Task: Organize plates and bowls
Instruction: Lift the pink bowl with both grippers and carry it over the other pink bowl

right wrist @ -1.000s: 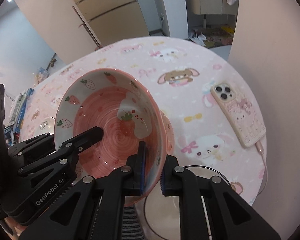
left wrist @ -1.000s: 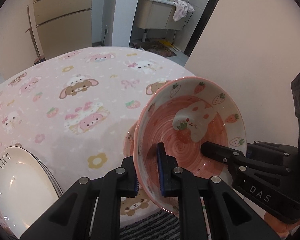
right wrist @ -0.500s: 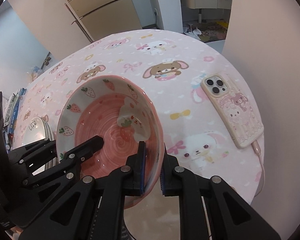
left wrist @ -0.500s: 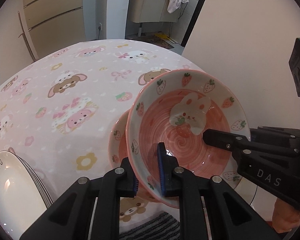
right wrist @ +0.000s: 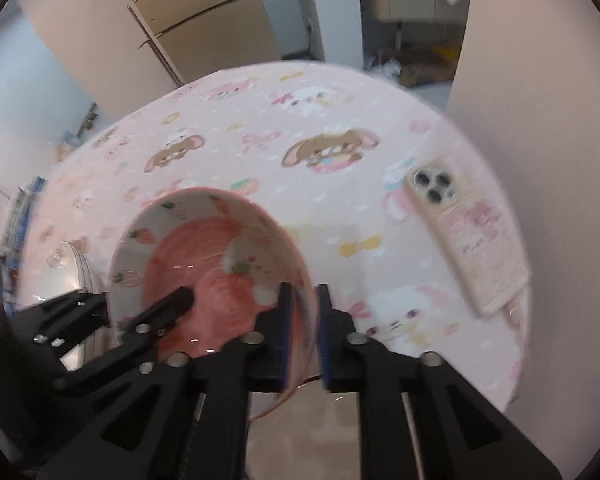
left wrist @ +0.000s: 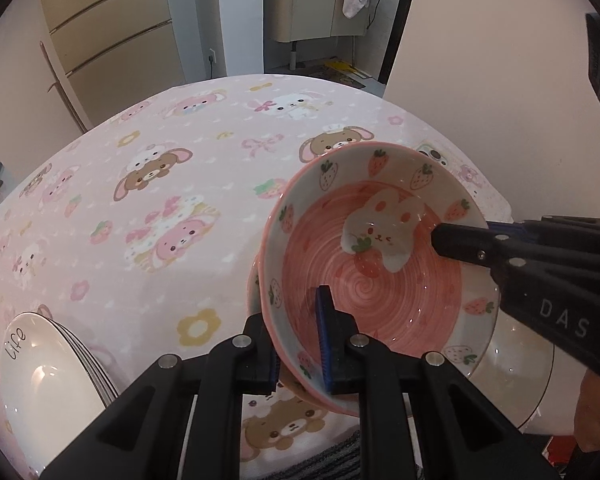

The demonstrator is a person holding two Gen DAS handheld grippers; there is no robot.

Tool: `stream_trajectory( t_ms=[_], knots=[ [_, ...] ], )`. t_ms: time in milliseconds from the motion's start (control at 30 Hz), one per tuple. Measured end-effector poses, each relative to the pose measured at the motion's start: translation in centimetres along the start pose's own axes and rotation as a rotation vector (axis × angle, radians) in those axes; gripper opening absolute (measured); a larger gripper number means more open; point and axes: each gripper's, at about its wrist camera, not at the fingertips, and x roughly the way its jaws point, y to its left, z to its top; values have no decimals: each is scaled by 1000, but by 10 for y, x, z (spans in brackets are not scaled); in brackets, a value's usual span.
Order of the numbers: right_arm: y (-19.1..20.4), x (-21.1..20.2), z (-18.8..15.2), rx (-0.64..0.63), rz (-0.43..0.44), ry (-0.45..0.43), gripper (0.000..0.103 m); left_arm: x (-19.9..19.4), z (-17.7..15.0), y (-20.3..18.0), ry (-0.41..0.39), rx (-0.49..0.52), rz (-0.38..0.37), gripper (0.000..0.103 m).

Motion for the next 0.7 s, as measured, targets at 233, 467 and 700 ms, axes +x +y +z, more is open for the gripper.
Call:
stream_trajectory(
  t_ms=[233, 467, 700],
  knots=[
    [-6, -8, -7, 0, 44, -12, 6, -1, -1, -2, 10, 24, 18, 17],
    [-5, -16, -6, 6, 62, -25, 6, -13, -1, -1, -26, 54, 39, 16],
    [7, -16, -3, 48, 69, -34, 7, -21, -1, 1, -68, 89, 134, 17]
  ],
)
